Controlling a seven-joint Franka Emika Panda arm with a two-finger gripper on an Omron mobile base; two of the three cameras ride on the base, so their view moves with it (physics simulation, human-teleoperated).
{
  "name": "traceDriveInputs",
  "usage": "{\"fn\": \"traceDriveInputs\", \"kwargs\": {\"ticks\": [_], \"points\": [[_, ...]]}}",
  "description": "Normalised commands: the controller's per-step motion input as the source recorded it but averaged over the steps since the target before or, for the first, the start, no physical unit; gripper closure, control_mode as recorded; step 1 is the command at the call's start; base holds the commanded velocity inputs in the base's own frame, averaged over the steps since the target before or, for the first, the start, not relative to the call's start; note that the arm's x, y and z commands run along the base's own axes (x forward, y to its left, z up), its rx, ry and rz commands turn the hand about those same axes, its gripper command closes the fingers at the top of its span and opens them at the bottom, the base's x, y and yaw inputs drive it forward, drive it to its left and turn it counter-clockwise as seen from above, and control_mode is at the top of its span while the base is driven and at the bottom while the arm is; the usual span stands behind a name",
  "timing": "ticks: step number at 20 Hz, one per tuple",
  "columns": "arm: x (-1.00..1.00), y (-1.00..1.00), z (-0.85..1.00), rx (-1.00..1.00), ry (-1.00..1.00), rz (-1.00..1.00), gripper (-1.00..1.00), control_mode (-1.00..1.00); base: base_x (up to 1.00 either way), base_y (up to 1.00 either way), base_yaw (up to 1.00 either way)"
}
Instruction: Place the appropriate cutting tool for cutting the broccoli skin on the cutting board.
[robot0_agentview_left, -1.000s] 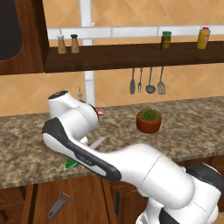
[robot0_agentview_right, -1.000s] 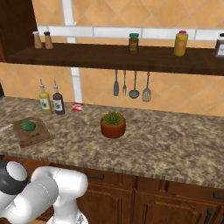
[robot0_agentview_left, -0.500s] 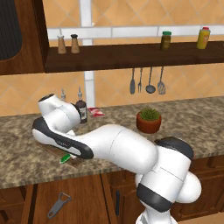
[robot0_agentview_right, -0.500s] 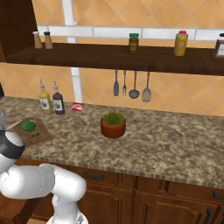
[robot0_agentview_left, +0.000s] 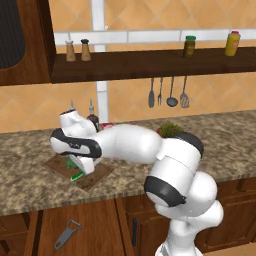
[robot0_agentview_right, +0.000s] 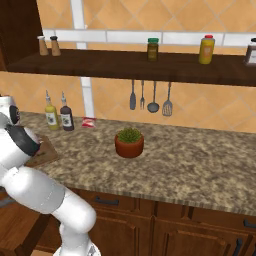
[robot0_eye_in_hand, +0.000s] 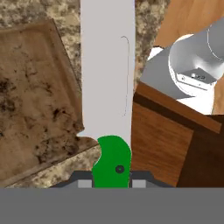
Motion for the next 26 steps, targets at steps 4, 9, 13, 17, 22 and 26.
{"fn": "traceDriveInputs", "kwargs": {"ticks": [4, 9, 13, 17, 22, 26], "points": [[0.19, 0.03, -0.58, 0.06, 0.02, 0.0, 1.0, -1.0, 0.0, 0.0, 0.0], [0.3, 0.03, -0.33, 0.0, 0.0, 0.0, 1.0, -1.0, 0.0, 0.0, 0.0], [0.35, 0.0, -0.34, 0.01, 0.0, 0.0, 1.0, -1.0, 0.0, 0.0, 0.0], [0.31, 0.0, -0.35, 0.03, 0.0, 0.0, 1.0, -1.0, 0.0, 0.0, 0.0], [0.1, 0.0, -0.13, 0.01, -0.05, 0.0, -1.0, -1.0, 0.0, 0.0, 0.0], [-0.3, -0.16, 0.0, 0.08, -0.11, 0.0, -1.0, -1.0, 0.0, 0.0, 0.0]]}}
